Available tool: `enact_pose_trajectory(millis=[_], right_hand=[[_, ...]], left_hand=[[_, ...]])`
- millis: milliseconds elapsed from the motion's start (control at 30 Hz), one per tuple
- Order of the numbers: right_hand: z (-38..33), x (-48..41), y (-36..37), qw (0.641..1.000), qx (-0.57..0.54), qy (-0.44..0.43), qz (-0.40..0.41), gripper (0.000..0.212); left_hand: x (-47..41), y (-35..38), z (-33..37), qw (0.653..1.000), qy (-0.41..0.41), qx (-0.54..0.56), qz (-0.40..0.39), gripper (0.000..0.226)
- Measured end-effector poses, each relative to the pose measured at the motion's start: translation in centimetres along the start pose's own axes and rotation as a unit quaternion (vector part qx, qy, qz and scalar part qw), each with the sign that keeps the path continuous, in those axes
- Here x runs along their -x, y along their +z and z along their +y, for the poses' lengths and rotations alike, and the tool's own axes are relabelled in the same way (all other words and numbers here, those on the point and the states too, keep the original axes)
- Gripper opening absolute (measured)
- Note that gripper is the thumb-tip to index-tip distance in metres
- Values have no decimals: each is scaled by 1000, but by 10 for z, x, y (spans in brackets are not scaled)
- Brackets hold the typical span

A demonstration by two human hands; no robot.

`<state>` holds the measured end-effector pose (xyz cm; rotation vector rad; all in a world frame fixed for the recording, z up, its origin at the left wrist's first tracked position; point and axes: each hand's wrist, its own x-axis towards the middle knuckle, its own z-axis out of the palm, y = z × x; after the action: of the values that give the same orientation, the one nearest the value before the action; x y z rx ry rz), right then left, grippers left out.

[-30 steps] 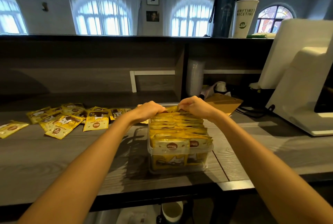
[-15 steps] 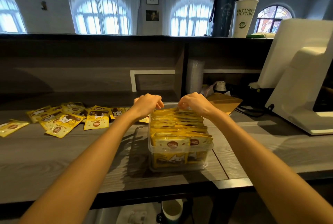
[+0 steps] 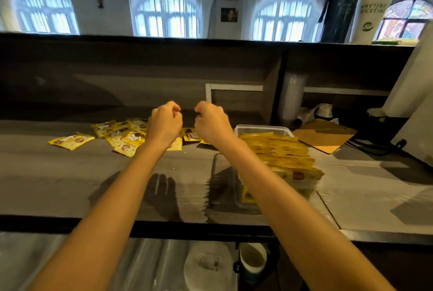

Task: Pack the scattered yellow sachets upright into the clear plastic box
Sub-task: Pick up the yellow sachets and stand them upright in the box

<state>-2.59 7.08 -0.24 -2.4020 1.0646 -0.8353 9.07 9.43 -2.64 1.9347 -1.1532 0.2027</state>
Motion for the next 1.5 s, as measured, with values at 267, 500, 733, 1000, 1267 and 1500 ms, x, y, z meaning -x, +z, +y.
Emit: enact_pose_trajectory(millis=[267,500,733,1000,1267,1500], right_hand=[[24,-20,93,965,85,177,-172,70],[54,-32,114,958,134,220,-125,75],[59,-23,111,965,135,179,-133,57],[39,10,87,991,96,66,-58,23],[48,10,91,975,115,180,-63,69],[49,-2,97,974,22,221,-39,64]], left_hand=[[3,32,-83,963,-72,-103,-237,44],[0,55,-98,924,-15,-176,-339,51],[5,37,-91,892,42,-281,-352,44],[23,17,-71,882,43,-320,-343,24],[21,16,-84,928,6,-192,-319,55],[23,23,-100,949,-27,-130,-287,65]])
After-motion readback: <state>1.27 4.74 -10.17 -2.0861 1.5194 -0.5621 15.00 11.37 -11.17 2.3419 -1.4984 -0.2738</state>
